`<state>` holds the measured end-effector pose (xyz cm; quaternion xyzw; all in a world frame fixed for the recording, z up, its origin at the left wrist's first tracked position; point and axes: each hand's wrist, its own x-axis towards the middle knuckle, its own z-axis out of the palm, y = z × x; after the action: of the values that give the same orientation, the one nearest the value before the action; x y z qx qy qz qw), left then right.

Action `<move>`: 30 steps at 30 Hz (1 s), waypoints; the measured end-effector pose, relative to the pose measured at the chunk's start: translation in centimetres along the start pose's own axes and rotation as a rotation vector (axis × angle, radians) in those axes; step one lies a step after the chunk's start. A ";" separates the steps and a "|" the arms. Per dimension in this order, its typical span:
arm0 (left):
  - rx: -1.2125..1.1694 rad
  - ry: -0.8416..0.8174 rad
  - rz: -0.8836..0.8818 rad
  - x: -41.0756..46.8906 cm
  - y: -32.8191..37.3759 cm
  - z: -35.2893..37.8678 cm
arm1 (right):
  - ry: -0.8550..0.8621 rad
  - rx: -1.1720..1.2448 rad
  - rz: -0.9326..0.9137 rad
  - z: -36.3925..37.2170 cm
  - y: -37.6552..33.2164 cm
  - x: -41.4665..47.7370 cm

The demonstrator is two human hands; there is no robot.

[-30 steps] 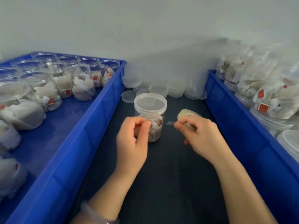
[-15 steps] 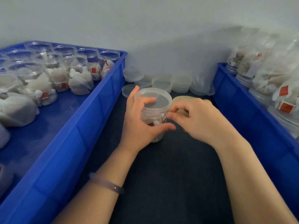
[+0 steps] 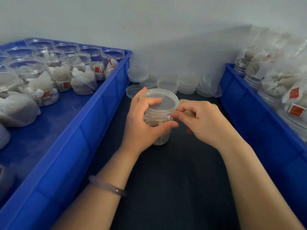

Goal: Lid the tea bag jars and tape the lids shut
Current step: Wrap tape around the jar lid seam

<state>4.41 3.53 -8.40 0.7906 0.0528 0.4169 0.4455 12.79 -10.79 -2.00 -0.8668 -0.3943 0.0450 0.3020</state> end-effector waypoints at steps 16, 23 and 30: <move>-0.139 0.018 -0.057 -0.4 1.2 -1.6 | -0.078 0.011 0.043 -1.2 -0.7 -0.8; -0.336 0.036 -0.220 -1.2 2.2 -2.2 | -0.265 0.057 -0.004 -3.0 -2.1 -2.2; -0.471 -0.023 -0.344 -1.1 1.5 -2.7 | -0.230 0.095 0.027 -4.6 -2.2 -2.8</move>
<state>1.36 3.95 -7.20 0.6496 0.0828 0.3270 0.6814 10.89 -13.91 2.46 -0.8457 -0.4121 0.1669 0.2951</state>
